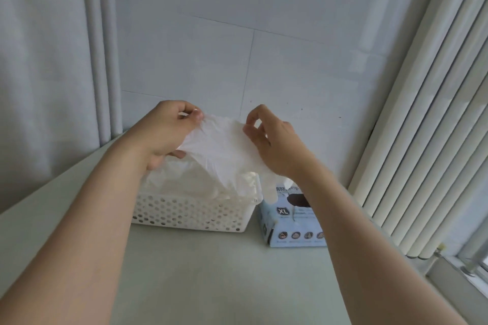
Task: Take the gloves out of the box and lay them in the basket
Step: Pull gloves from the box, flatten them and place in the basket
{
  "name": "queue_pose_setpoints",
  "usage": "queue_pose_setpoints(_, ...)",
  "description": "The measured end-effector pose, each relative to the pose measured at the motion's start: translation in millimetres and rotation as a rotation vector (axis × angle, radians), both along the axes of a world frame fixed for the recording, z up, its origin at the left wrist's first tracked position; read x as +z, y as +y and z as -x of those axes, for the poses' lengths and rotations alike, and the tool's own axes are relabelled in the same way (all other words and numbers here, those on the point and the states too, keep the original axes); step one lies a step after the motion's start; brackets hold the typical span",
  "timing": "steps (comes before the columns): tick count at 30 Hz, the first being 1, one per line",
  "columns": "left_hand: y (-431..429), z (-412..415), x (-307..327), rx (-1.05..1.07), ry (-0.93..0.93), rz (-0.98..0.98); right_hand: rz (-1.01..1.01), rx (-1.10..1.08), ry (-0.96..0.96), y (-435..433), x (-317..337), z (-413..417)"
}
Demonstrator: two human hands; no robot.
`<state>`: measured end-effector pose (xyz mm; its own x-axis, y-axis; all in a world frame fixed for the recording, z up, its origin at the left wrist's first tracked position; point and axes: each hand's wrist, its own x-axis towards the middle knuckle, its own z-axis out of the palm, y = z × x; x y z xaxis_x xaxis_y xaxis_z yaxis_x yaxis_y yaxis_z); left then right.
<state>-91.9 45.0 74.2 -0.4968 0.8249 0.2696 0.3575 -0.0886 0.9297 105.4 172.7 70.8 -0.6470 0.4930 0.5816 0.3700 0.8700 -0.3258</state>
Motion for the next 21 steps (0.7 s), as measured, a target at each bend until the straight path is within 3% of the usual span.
queue_pose_setpoints(5,2,43,-26,0.291,0.226,0.098,0.063,-0.025,-0.199,12,-9,60)
queue_pose_setpoints(9,10,67,-53,0.525,0.541,0.271,-0.129,-0.114,-0.299,19,-35,83)
queue_pose_setpoints(12,12,63,-61,0.572,0.692,0.394,-0.285,-0.188,-0.364,28,-46,79)
queue_pose_setpoints(14,14,56,-57,0.463,0.786,0.387,-0.281,-0.194,-0.332,30,-43,71)
queue_pose_setpoints(17,14,37,-43,0.117,0.716,0.385,-0.069,-0.073,-0.257,18,-26,54)
queue_pose_setpoints(21,18,13,-36,-0.208,0.768,0.723,0.191,0.021,-0.477,-6,-25,29)
